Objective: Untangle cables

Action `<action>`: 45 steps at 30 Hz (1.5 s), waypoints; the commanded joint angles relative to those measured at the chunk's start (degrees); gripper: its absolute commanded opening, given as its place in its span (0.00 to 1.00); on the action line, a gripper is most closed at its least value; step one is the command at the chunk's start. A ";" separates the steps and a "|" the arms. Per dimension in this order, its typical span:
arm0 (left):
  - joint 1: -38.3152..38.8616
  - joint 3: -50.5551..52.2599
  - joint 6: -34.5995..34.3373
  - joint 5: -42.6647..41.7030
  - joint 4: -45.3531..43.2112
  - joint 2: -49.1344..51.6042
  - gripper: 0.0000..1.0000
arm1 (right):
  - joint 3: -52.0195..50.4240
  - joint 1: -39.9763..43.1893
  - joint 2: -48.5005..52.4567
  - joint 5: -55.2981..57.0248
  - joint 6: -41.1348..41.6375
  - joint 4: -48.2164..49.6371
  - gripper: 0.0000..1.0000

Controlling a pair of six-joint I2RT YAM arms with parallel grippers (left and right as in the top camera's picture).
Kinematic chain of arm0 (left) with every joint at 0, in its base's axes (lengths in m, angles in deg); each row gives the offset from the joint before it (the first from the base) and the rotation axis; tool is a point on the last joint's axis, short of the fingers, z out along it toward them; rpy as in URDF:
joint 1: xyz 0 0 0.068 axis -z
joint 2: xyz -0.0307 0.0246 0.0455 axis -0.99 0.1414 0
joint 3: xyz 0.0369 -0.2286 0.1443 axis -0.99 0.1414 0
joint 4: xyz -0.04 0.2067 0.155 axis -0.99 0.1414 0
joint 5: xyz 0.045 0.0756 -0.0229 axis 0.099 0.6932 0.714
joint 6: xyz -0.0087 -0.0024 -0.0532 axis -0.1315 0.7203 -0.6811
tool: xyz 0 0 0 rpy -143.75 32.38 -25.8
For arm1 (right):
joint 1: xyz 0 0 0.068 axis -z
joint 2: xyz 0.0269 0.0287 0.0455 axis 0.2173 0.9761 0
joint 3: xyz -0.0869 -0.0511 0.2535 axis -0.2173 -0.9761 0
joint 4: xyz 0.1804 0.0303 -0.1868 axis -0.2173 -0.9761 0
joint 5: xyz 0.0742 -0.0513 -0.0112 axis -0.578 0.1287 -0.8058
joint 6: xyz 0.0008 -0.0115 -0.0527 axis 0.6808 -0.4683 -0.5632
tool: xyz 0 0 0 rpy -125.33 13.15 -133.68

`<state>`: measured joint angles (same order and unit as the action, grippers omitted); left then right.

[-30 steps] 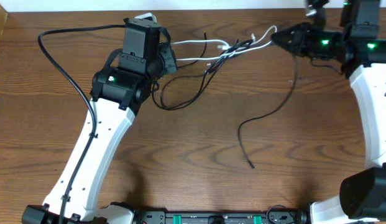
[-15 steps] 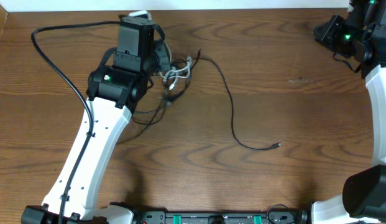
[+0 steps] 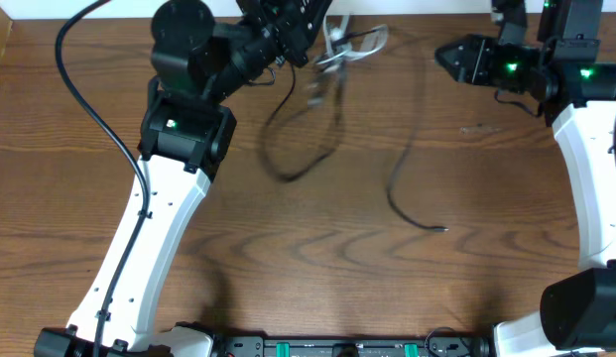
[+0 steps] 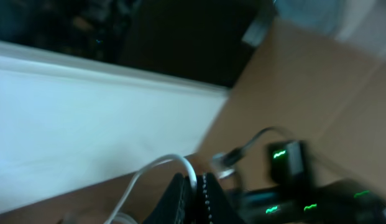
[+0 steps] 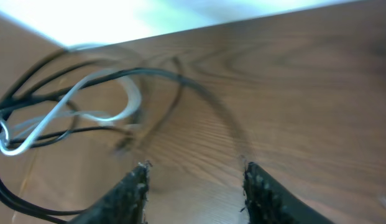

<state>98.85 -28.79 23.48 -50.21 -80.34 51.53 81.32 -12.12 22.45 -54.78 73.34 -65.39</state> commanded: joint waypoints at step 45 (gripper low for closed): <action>-0.17 -0.90 -29.46 15.43 15.63 -0.44 0.08 | 0.37 -24.13 14.51 -1.09 0.15 16.41 0.49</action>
<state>98.85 -28.77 -5.76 -35.04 -64.15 51.53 81.32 -34.72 35.61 -54.65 70.43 -50.46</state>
